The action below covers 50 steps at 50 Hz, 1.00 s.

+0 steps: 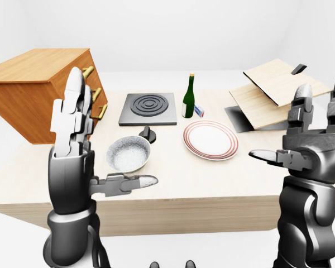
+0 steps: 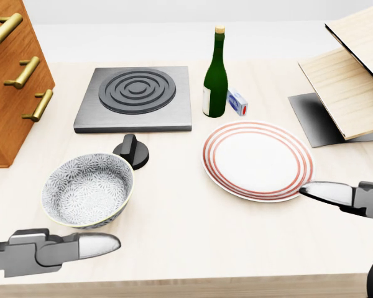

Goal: Pick up the akita bowl and put it on the plate.

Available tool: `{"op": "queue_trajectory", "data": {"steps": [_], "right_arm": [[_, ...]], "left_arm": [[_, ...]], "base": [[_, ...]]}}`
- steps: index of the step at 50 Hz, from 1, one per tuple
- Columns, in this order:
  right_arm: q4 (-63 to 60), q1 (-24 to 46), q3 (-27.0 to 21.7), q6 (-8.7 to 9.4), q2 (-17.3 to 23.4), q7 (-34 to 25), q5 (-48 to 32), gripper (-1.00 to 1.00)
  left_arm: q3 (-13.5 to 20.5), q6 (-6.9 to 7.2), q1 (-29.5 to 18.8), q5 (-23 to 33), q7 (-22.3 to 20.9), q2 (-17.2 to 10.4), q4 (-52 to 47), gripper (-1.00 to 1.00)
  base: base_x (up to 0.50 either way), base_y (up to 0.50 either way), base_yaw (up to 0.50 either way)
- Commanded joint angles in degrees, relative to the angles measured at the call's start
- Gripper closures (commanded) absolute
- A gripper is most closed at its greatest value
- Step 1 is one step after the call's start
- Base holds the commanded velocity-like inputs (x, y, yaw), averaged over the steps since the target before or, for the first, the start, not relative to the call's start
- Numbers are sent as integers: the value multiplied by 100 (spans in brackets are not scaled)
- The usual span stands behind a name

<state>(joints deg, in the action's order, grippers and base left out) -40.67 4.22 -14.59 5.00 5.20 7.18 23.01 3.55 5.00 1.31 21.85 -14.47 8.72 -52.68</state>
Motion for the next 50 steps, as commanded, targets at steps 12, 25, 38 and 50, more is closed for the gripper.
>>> {"op": "queue_trajectory", "data": {"steps": [12,25,38,50], "right_arm": [[-409,-220,33,0,-46,-218,95,-100],[-486,-340,199,0,-185,-396,-253,-100],[-600,-402,225,0,-259,-609,-225,-100],[-718,-467,227,0,-182,-745,117,-100]], "left_arm": [[94,0,-24,265,-110,87,-732,-93],[234,0,-21,460,-366,378,-732,-93],[303,0,-20,523,-511,547,-732,-93],[319,0,-75,587,-609,623,-732,-92]], "base": [[12,10,29],[20,3,50],[0,0,0],[30,-44,0]]}}
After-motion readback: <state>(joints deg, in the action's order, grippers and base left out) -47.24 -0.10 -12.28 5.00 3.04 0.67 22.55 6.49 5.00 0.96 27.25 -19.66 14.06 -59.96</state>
